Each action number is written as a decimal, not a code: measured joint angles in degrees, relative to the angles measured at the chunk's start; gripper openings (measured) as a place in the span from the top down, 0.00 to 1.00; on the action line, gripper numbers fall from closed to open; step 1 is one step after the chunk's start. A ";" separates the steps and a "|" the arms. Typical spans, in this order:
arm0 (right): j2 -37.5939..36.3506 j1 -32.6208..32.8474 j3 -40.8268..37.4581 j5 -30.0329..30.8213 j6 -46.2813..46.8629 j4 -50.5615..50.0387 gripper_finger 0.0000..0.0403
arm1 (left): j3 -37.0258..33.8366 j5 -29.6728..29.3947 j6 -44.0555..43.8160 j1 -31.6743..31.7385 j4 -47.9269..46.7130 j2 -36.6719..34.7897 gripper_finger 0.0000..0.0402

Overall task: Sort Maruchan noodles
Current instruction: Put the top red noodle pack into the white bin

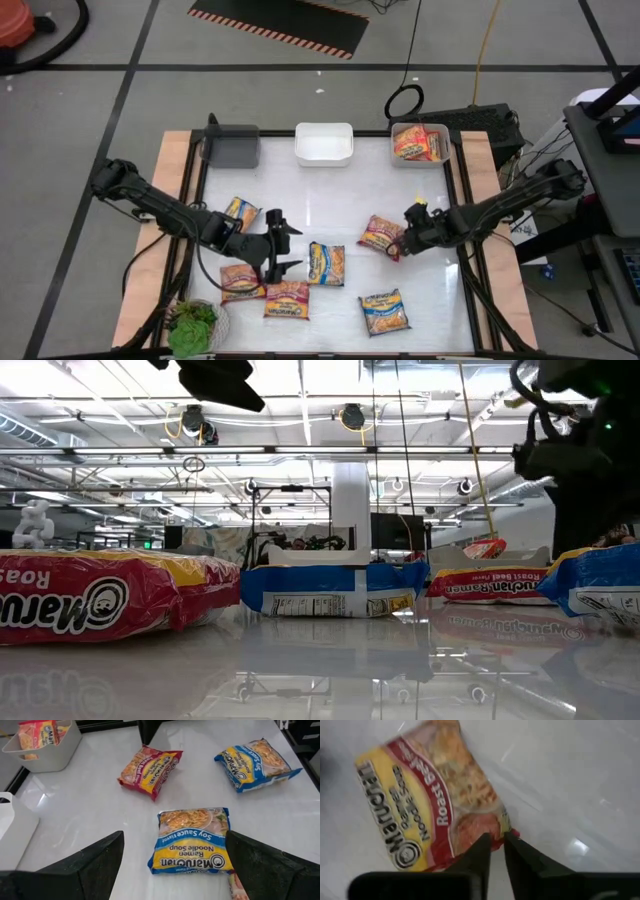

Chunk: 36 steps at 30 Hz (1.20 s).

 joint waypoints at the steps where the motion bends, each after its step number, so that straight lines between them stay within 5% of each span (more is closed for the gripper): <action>1: 0.00 0.00 -0.97 -0.25 -0.76 1.40 0.83 | 0.00 0.01 0.00 -0.01 0.02 0.00 0.13; 15: -0.02 0.00 -6.30 0.04 -3.08 6.20 0.49 | 0.00 -0.02 1.09 0.15 0.02 0.00 0.13; 23: -0.02 -0.12 -6.34 8.10 -10.88 14.65 0.48 | 0.00 -0.02 1.38 0.15 0.21 -0.02 0.13; 36: -0.29 -2.37 -11.74 3.02 -8.17 20.92 0.50 | 0.00 -0.02 1.05 0.15 0.30 -0.04 0.13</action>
